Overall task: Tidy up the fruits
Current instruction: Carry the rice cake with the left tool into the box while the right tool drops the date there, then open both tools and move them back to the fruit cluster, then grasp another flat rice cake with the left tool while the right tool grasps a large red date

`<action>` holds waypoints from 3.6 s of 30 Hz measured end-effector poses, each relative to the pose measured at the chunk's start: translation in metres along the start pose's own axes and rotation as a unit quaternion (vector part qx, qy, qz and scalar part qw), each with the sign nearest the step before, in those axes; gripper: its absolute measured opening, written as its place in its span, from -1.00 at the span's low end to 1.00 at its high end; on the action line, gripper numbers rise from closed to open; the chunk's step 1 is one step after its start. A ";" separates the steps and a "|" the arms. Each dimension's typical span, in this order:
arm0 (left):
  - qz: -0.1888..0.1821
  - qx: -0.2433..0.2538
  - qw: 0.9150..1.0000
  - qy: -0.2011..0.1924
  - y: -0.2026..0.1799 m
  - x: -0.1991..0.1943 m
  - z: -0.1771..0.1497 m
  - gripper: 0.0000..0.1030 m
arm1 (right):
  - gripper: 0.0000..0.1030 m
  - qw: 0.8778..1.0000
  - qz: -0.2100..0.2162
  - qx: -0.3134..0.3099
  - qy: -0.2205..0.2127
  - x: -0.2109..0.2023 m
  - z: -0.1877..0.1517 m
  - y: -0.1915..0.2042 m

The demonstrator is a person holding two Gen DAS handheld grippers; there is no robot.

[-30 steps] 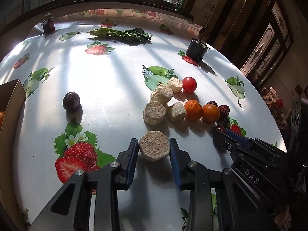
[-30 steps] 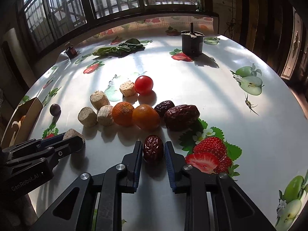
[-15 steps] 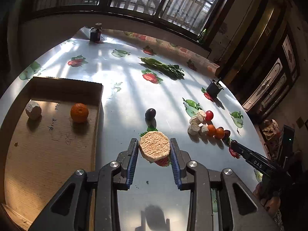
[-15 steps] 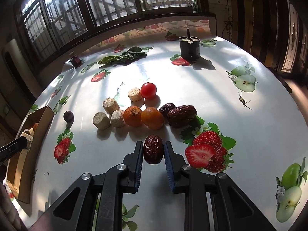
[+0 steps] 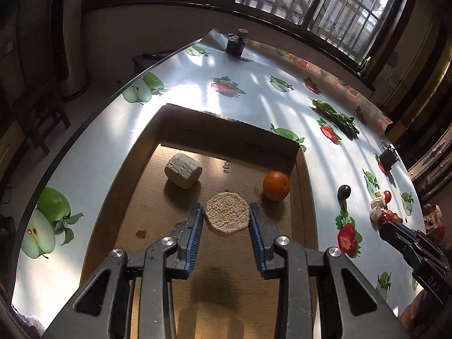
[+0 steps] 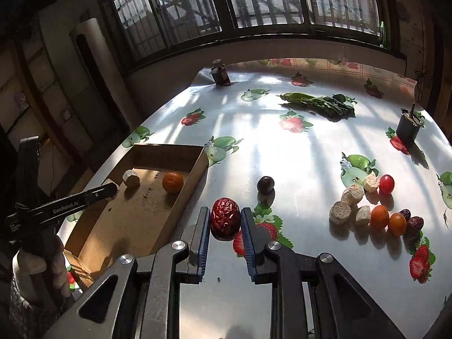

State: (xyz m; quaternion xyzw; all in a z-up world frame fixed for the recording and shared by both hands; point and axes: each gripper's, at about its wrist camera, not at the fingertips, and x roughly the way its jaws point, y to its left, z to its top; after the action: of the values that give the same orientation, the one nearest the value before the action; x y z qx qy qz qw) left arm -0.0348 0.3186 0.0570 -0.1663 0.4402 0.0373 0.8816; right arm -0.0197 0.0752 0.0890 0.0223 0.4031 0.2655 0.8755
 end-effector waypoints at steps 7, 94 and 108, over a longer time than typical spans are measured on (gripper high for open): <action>0.007 -0.018 0.999 0.037 0.018 0.029 0.010 -0.39 | -0.54 0.997 0.019 -0.047 0.053 0.077 0.010 0.062; -0.099 0.126 0.986 0.043 -0.261 0.073 -0.043 0.14 | -0.17 0.952 -0.080 0.294 -0.016 -0.068 -0.057 -0.301; -0.142 0.149 0.978 0.044 -0.287 0.121 -0.055 -0.44 | -0.22 0.957 -0.083 0.278 -0.025 -0.049 -0.060 -0.295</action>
State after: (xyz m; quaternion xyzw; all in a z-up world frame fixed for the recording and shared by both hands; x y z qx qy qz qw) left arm 0.0580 0.0207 0.0058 -0.0955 0.4509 -0.1619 0.8725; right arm 0.0434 -0.2121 0.0078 0.2377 0.4391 0.0692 0.8637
